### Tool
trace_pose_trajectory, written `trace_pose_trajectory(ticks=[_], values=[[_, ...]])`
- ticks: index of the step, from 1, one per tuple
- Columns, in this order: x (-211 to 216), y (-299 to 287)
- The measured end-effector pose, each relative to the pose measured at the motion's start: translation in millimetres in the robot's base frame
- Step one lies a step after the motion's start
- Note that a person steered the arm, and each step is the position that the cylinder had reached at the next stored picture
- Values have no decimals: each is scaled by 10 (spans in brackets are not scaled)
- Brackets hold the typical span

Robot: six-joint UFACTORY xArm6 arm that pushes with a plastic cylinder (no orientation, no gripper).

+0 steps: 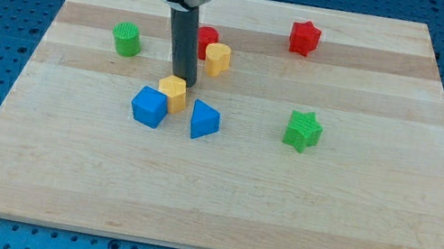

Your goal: Slide the yellow heart towards the blue triangle

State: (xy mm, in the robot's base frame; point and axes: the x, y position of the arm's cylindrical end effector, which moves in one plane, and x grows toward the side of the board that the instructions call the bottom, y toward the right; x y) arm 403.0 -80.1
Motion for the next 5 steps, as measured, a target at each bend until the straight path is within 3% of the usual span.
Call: trace_pose_trajectory(ticks=[2, 5], values=[[-23, -1], [-745, -87]])
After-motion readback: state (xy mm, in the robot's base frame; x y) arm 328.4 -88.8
